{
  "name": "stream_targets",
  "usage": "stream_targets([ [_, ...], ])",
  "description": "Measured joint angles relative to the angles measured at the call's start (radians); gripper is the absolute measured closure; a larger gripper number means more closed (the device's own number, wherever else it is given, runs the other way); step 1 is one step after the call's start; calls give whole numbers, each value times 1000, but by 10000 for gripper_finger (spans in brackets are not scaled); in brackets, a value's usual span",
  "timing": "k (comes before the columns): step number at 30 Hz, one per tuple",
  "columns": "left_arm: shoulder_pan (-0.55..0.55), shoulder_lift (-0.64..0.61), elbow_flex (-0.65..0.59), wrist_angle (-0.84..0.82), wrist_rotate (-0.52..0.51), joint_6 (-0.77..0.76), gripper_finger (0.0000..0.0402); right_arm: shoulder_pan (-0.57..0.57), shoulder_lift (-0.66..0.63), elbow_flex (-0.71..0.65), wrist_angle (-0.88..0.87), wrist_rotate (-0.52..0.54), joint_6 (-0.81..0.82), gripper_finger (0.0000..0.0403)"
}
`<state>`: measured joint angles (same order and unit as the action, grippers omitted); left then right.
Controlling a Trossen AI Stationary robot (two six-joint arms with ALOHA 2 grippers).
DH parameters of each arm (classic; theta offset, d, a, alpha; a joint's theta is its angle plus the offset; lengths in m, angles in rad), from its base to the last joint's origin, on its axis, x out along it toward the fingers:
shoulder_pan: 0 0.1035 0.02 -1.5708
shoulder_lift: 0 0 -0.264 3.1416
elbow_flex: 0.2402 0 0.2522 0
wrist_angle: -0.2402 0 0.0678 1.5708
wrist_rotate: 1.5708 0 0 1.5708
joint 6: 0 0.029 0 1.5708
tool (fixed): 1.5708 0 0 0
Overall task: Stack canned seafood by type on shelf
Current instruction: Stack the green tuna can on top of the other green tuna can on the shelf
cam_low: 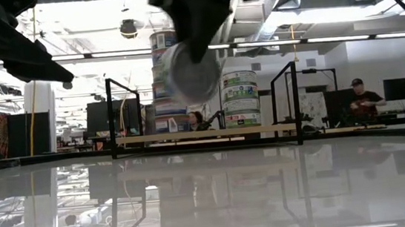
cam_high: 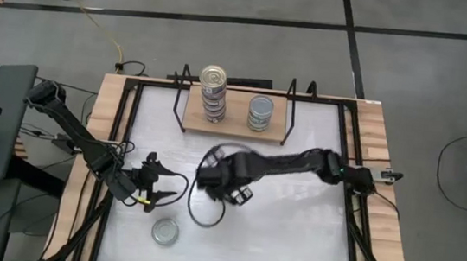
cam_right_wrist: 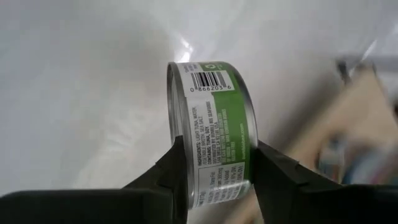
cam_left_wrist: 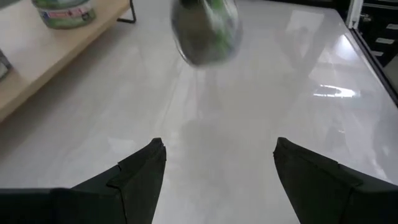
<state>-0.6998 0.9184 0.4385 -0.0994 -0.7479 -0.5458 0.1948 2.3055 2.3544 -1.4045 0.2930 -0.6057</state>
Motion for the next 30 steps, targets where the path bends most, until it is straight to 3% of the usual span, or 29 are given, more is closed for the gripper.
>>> stream_targets([
  [6,0,0,0,27,-68,55,113,-89,-155,-8,-105,17,222,245],
  [13,0,59,0,223,-82,248,113,-294,-328,-6,-114,-2,447,236],
  [22,0,277,0,491,-44,471,113,-586,-392,-8,-25,-305,507,236],
  [30,0,327,0,509,-44,473,113,-759,-370,-60,8,-552,498,235],
])
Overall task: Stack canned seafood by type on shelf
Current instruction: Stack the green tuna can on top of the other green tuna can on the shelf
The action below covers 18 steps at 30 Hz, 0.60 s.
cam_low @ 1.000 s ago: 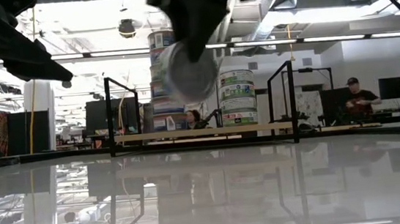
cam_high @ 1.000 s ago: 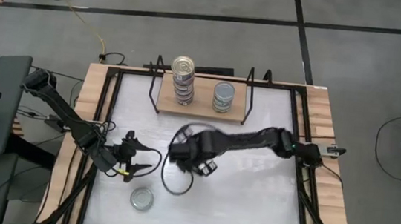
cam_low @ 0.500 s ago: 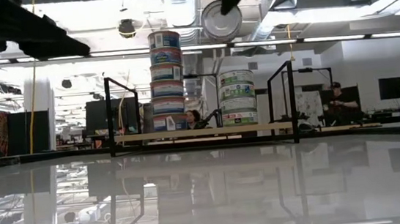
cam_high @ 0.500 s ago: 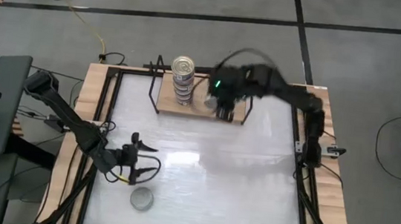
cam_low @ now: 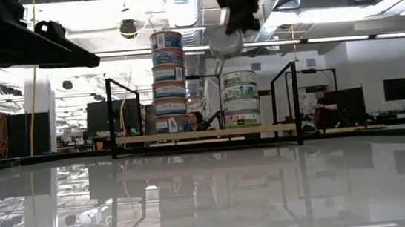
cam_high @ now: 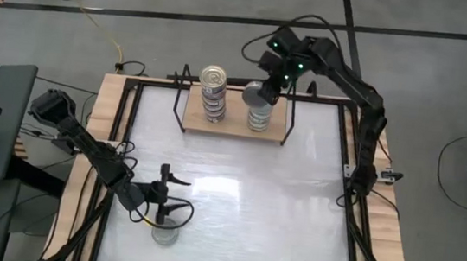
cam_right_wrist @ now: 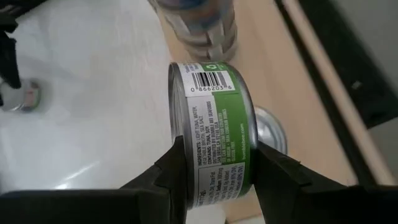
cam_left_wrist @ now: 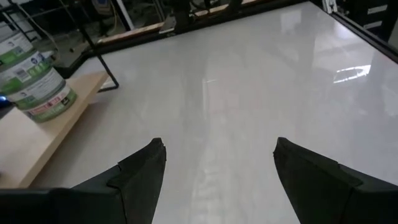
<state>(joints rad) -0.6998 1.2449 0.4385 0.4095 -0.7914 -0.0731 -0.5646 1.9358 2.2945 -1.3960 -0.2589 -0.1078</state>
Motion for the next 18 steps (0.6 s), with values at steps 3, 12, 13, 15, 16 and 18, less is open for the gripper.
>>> stream_targets([
  [3,-1,-1,0,-4,6,-6,113,-44,0,-62,4,-76,-7,235],
  [12,-2,-2,1,-46,2,-13,113,-147,-1,-163,46,-303,-102,235],
  [13,-1,-2,1,-47,2,-6,113,-159,-2,-172,49,-327,-107,235],
  [15,-1,-2,1,-48,2,-2,113,-180,-2,-190,53,-370,-112,235],
  [16,-1,-2,1,-51,2,0,113,-190,-2,-194,48,-386,-118,235],
  [18,-1,-2,1,-55,2,9,113,-205,-2,-208,50,-415,-118,235],
])
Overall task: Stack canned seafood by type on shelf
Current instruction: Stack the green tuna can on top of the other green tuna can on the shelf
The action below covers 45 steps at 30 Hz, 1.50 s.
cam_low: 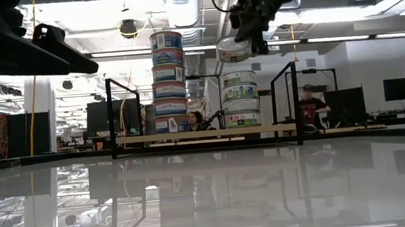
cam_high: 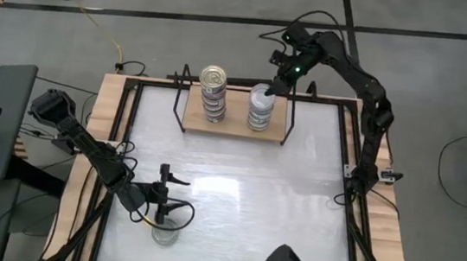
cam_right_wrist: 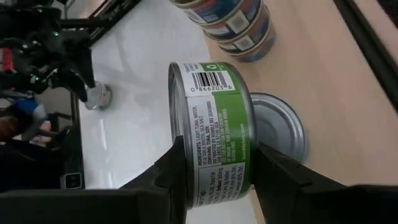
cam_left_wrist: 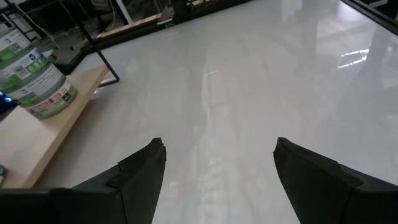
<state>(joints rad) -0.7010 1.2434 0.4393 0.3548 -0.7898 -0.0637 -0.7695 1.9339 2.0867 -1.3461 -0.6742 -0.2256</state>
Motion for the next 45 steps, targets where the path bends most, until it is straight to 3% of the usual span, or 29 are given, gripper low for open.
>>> stream_targets([
  [11,0,0,0,22,23,-1,113,8,0,-130,58,-19,27,232],
  [28,-1,0,0,17,23,17,113,-32,-1,-134,34,-15,96,230],
  [39,0,0,0,17,24,16,113,-23,0,-134,38,13,131,174],
  [45,-1,0,0,17,24,15,113,-23,0,-134,41,31,148,167],
])
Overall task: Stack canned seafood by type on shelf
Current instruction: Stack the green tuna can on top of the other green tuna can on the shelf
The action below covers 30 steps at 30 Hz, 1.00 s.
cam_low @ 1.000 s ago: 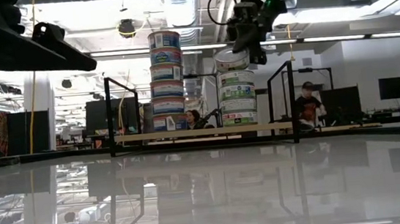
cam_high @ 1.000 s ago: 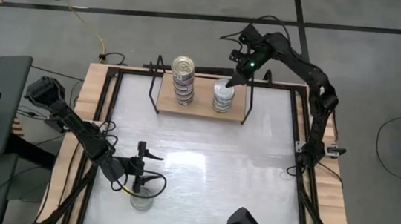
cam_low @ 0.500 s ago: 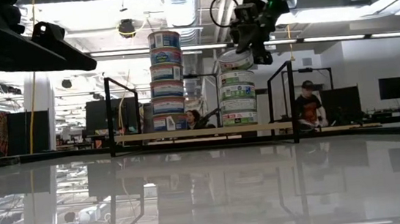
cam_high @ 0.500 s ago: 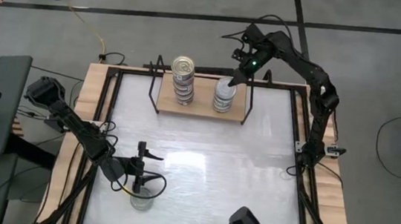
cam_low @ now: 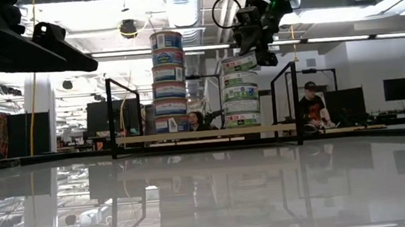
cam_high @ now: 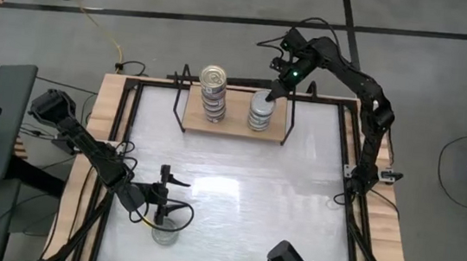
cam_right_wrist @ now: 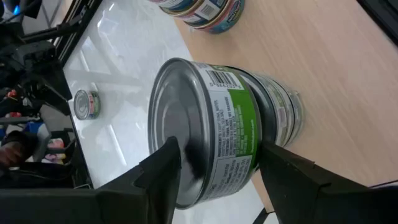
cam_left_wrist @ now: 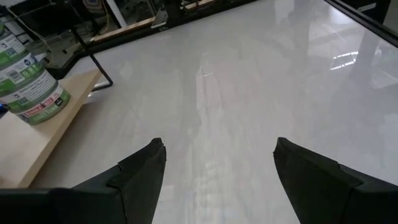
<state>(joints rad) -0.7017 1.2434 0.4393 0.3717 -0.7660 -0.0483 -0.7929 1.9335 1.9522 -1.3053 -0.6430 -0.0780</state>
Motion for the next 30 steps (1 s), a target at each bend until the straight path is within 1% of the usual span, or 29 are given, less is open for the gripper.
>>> stream_targets([
  [4,0,0,0,0,6,0,113,-1,0,0,0,4,18,166],
  [9,0,0,0,0,52,0,113,-1,0,0,0,45,56,166],
  [21,0,0,0,0,54,7,113,-3,0,2,-2,48,81,166],
  [25,0,0,0,-1,55,6,113,-10,-2,74,-121,48,46,166],
  [27,0,0,0,-11,64,-1,113,-3,-26,102,-186,52,30,166],
  [30,0,0,0,-24,74,-2,113,43,-99,117,-222,114,32,167],
])
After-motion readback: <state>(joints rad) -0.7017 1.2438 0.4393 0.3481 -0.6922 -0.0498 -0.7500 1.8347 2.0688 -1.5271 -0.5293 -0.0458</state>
